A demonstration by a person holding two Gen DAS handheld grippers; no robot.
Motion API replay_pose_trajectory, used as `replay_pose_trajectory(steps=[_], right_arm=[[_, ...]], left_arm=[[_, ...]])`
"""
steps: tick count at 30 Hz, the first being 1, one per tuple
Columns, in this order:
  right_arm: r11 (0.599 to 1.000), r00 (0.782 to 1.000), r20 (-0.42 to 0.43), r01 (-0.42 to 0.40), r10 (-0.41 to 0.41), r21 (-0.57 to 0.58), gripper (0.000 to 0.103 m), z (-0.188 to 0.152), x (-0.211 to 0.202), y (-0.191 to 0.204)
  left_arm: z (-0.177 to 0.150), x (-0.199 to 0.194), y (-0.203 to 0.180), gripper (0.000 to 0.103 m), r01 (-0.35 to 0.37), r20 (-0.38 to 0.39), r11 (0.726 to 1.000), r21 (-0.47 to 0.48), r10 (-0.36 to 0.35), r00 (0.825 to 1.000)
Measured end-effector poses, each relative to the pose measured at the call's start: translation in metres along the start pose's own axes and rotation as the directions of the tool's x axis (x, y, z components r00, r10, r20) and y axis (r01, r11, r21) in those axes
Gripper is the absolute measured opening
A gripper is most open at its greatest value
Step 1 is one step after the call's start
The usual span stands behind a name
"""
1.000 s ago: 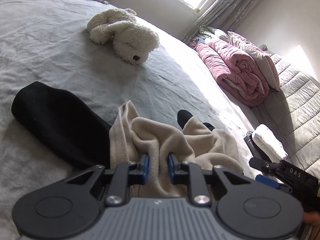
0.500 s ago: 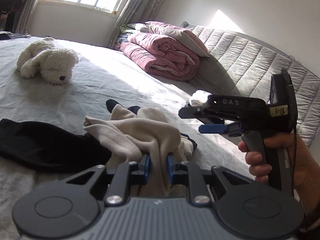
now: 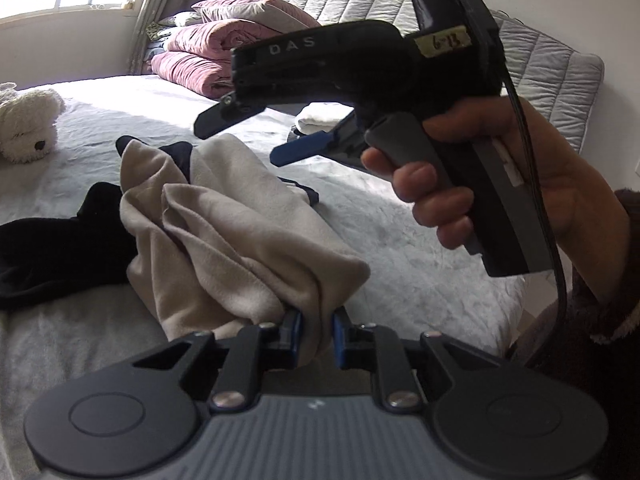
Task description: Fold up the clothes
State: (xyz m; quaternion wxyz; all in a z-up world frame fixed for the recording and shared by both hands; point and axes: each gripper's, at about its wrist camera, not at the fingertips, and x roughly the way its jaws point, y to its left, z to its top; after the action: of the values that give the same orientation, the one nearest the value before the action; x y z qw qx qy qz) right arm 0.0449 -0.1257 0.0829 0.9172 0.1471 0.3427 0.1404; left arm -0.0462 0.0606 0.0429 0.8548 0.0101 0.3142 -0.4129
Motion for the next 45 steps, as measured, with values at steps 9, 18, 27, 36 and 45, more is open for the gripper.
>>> replay_pose_trajectory(steps=[9,18,27,36,45], right_arm=[[0.999,0.996,-0.077,0.035,-0.036,-0.02,0.057,-0.014,0.031,0.003],[1.0,0.998,-0.055,0.005,-0.006,-0.021,0.015,-0.019,0.018,-0.002],[1.0,1.0,-0.005,0.0,0.0,0.013,0.015,-0.018,-0.014,-0.024],[0.996,1.0,0.0,0.005,-0.005,0.09,0.014,-0.029,-0.042,-0.06],[0.987,0.999,-0.03,0.041,-0.036,0.159,0.014,-0.047,-0.06,-0.098]], left_arm=[[-0.007,0.007,0.004,0.016,-0.003,-0.046,1.0,-0.006,0.002,0.999],[-0.004,0.0,0.014,0.02,-0.005,-0.074,1.0,-0.023,0.003,0.997],[0.004,-0.028,0.031,0.031,0.003,-0.029,0.998,-0.06,-0.005,1.0],[0.017,-0.035,0.043,0.042,-0.012,0.062,0.985,-0.171,0.023,0.998],[0.027,-0.022,0.045,0.047,-0.067,0.039,0.977,-0.202,0.076,0.996]])
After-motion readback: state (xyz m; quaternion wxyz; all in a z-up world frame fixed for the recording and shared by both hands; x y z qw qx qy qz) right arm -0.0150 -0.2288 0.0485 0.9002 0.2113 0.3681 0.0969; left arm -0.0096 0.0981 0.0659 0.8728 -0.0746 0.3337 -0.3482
